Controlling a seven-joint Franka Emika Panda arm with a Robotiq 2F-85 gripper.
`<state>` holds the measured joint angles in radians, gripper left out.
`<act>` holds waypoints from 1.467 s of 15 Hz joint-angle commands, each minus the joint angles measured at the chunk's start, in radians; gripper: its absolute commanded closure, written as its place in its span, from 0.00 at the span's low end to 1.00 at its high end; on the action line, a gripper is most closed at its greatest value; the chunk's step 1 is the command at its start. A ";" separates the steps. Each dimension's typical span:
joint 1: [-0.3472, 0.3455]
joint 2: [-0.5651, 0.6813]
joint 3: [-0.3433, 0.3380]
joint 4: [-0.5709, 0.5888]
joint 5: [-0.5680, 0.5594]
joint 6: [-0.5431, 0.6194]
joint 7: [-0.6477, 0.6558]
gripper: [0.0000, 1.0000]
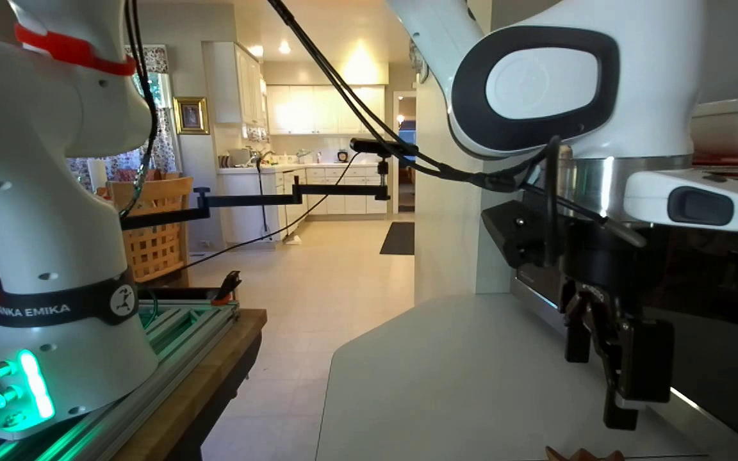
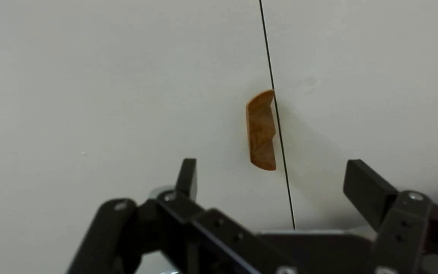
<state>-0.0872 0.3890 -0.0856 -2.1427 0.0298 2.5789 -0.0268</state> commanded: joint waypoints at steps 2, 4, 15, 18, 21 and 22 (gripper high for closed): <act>-0.013 0.061 0.012 0.056 0.004 0.002 -0.011 0.00; -0.012 0.078 0.011 0.068 0.000 -0.004 -0.012 0.00; -0.020 0.163 0.031 0.112 0.011 -0.009 -0.022 0.00; -0.020 0.183 0.034 0.125 0.010 -0.003 -0.021 0.00; -0.020 0.196 0.033 0.136 0.008 -0.007 -0.020 0.00; -0.019 0.200 0.032 0.140 0.006 -0.009 -0.018 0.00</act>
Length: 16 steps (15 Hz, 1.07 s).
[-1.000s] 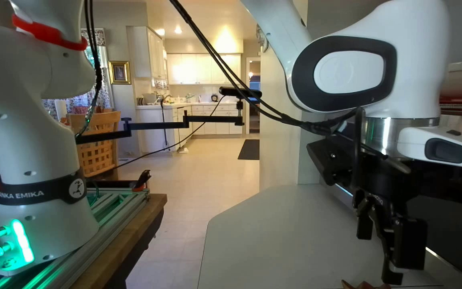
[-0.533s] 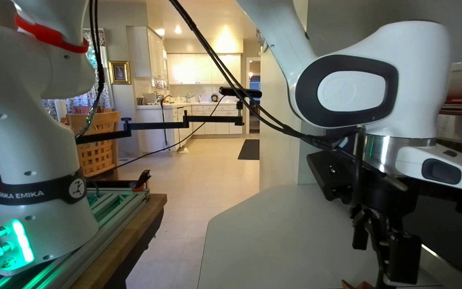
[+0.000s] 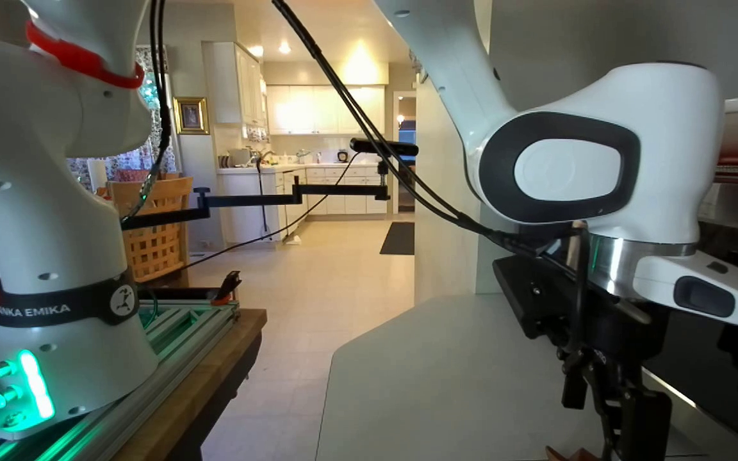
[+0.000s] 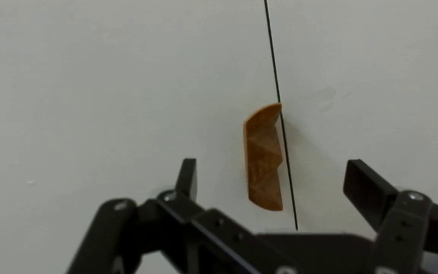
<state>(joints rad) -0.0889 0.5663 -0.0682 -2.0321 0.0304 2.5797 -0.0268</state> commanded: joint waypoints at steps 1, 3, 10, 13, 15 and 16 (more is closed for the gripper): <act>-0.018 0.027 0.014 0.033 0.005 -0.010 -0.018 0.00; -0.019 0.036 0.014 0.041 0.006 -0.017 -0.017 0.00; -0.028 0.067 0.019 0.068 0.013 -0.027 -0.019 0.00; -0.027 0.078 0.017 0.077 0.010 -0.026 -0.016 0.00; -0.027 0.082 0.016 0.082 0.009 -0.026 -0.015 0.26; -0.027 0.084 0.016 0.084 0.009 -0.027 -0.015 0.34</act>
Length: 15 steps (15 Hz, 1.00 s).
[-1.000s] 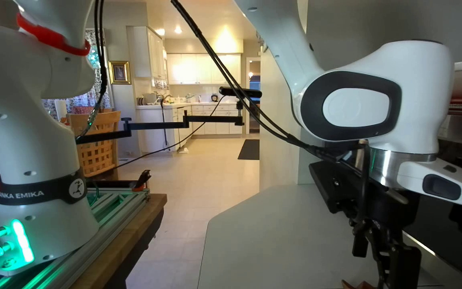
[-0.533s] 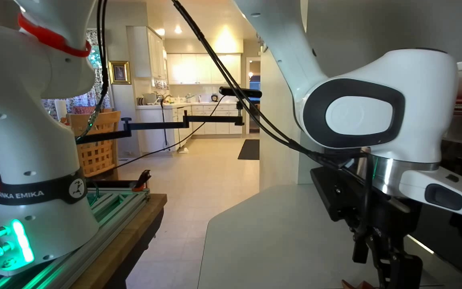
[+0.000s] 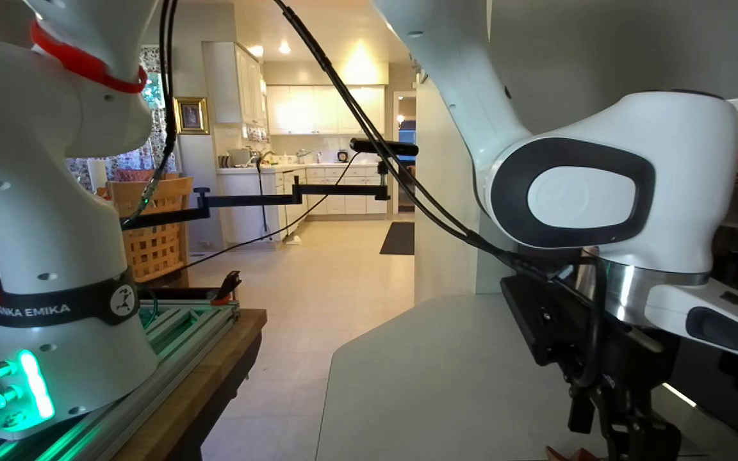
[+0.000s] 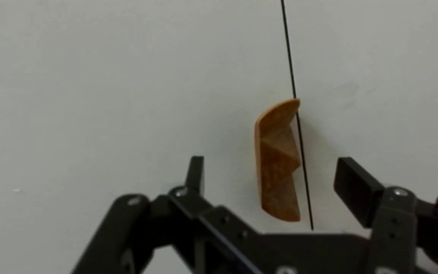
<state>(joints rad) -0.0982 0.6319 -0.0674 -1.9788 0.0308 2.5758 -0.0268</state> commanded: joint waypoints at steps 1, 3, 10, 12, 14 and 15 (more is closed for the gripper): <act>-0.018 0.020 0.015 0.032 0.008 -0.023 -0.015 0.42; -0.018 0.021 0.015 0.033 0.008 -0.023 -0.015 0.58; -0.010 0.017 0.008 0.029 0.002 -0.018 -0.003 0.93; -0.003 0.008 0.003 0.018 -0.007 -0.011 -0.001 0.93; 0.016 -0.001 -0.013 0.007 -0.024 0.004 0.020 0.93; 0.025 -0.010 -0.020 -0.003 -0.032 0.015 0.027 0.93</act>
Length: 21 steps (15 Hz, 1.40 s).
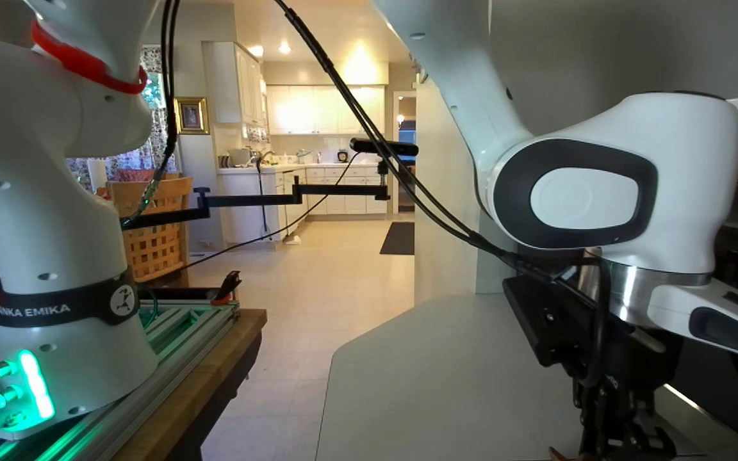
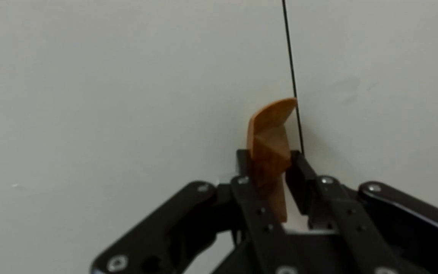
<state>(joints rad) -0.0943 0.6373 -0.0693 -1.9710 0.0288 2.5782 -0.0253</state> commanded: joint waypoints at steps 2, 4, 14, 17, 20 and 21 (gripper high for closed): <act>0.034 -0.025 -0.029 -0.019 -0.042 0.026 0.033 0.93; 0.049 -0.046 -0.040 -0.030 -0.056 0.018 0.049 0.93; 0.076 -0.249 -0.041 -0.151 -0.121 -0.143 0.055 0.93; 0.072 -0.343 -0.027 -0.195 -0.117 -0.222 0.042 0.93; 0.067 -0.458 -0.013 -0.249 -0.115 -0.312 0.011 0.93; 0.066 -0.493 -0.011 -0.262 -0.115 -0.336 0.002 0.93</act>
<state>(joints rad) -0.0157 0.2475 -0.0951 -2.1624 -0.0723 2.2846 0.0141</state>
